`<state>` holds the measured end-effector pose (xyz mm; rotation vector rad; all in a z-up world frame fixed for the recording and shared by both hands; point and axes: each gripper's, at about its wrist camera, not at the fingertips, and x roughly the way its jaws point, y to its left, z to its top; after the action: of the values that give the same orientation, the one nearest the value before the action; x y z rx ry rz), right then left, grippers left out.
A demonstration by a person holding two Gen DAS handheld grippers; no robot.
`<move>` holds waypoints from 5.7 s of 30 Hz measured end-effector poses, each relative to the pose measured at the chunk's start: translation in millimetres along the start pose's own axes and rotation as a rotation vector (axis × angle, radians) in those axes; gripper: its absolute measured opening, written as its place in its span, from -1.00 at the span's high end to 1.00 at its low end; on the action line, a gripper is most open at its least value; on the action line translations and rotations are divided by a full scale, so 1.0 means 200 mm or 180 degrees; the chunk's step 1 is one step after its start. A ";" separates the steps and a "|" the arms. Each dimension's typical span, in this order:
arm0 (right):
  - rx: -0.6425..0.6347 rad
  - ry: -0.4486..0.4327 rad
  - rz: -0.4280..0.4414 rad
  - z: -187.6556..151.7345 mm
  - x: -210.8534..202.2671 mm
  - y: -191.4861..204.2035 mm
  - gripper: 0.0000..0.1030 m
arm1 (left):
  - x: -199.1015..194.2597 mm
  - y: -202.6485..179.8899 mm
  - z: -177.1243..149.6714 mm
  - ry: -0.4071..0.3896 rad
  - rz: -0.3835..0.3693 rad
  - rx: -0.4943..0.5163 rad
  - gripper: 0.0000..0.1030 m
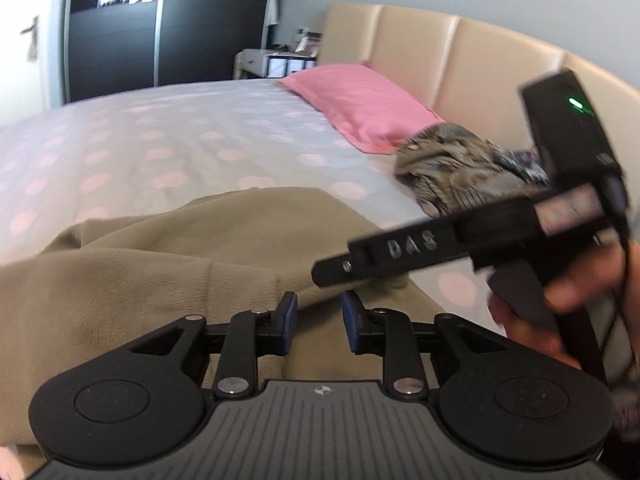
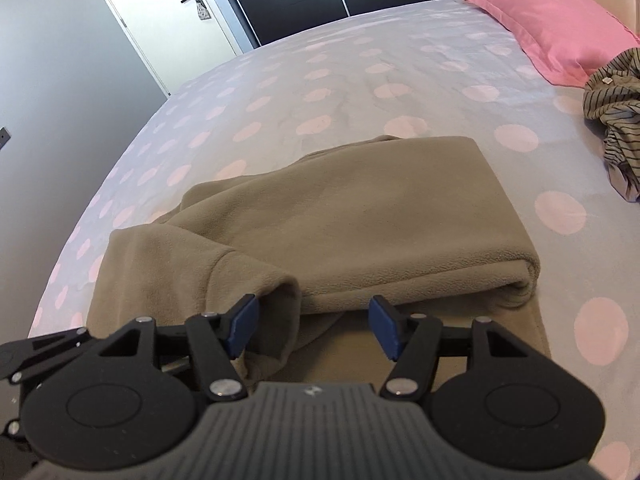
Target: Fold clothes
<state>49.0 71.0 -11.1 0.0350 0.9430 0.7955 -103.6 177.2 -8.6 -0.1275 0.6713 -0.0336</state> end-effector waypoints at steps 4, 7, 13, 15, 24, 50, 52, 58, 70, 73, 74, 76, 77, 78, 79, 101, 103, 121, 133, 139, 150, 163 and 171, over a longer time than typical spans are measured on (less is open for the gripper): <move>-0.0052 -0.0034 0.0199 -0.03 0.01 -0.02 -0.37 | -0.01 0.02 -0.05 0.0123 0.0201 0.0047 0.54; -0.0157 -0.0081 0.0379 -0.07 0.06 0.01 -0.51 | 0.00 0.10 -0.09 0.0265 0.0440 -0.0077 0.54; -0.0403 -0.0111 0.0463 -0.15 0.16 0.07 -0.61 | 0.04 0.25 -0.16 0.0481 0.0613 -0.0308 0.54; -0.0336 -0.0060 0.0524 -0.15 0.21 0.06 -0.62 | 0.06 0.26 -0.17 0.0500 0.0565 -0.0333 0.54; 0.0168 0.0176 0.0674 -0.17 0.45 -0.02 -0.68 | 0.20 0.26 -0.20 0.0679 0.0526 -0.0305 0.54; -0.0889 -0.0439 0.0728 0.33 -0.09 0.74 0.76 | -0.02 0.32 -0.28 0.0570 0.0809 -0.0146 0.54; -0.1041 -0.0615 0.0751 0.45 -0.18 0.84 0.77 | -0.04 0.35 -0.30 0.0558 0.0899 -0.0174 0.54; -0.1395 -0.1012 0.0666 0.67 -0.37 1.06 0.76 | -0.10 0.48 -0.37 0.0406 0.1323 -0.0174 0.57; -0.1463 -0.1275 0.0505 0.82 -0.43 1.02 0.77 | -0.03 0.82 -0.40 0.0141 0.1722 -0.0537 0.68; -0.1327 -0.1404 0.0372 0.88 -0.44 0.93 0.77 | -0.02 0.86 -0.45 0.0328 0.1801 -0.0552 0.88; -0.1274 -0.1414 0.0327 0.90 -0.44 0.88 0.77 | -0.03 0.89 -0.47 0.0353 0.1810 -0.0616 0.95; -0.1151 -0.1393 0.0265 0.94 -0.42 0.80 0.77 | -0.04 0.92 -0.49 0.0389 0.1814 -0.0734 0.99; -0.1066 -0.1358 0.0249 0.96 -0.41 0.77 0.77 | -0.05 0.93 -0.50 0.0399 0.1809 -0.0788 0.99; -0.0993 -0.1345 0.0214 0.96 -0.39 0.72 0.77 | -0.05 0.93 -0.51 0.0404 0.1806 -0.0807 0.99; -0.0947 -0.1344 0.0167 0.97 -0.38 0.67 0.77 | -0.05 0.93 -0.51 0.0408 0.1804 -0.0826 0.99; 0.0655 -0.0122 -0.0352 0.36 0.50 -0.56 0.76 | -0.03 0.83 -0.49 0.0617 0.2008 -0.0736 0.99; 0.0654 -0.0053 -0.0398 0.33 0.55 -0.58 0.75 | -0.03 0.77 -0.49 0.0606 0.2002 -0.0590 0.99; 0.0588 -0.0040 -0.0333 0.32 0.54 -0.58 0.66 | 0.23 0.49 -0.28 0.0024 0.1561 0.0074 0.97; 0.0613 -0.1010 -0.0077 0.61 0.12 -0.47 0.77 | 0.21 0.83 -0.30 0.0127 0.1537 -0.1029 0.99; 0.0954 -0.0445 -0.0394 0.43 0.42 -0.70 0.77 | 0.23 0.84 -0.31 0.0198 0.1629 -0.1011 0.99; 0.0964 -0.0283 -0.0817 0.34 0.50 -0.80 0.18 | 0.16 0.81 -0.38 0.0678 0.1883 -0.0919 0.99; 0.0473 -0.0567 -0.0681 0.37 0.24 -0.56 0.21 | -0.19 0.71 -0.26 0.0430 0.1639 -0.1122 0.97; -0.0349 -0.0464 -0.0460 0.27 0.34 -0.28 0.14 | -0.02 0.70 0.02 0.0104 0.1490 -0.0831 0.97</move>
<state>144.5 88.8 -45.6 -0.0691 0.7544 0.6998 -104.9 317.2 -20.9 -0.2182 0.7230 0.5040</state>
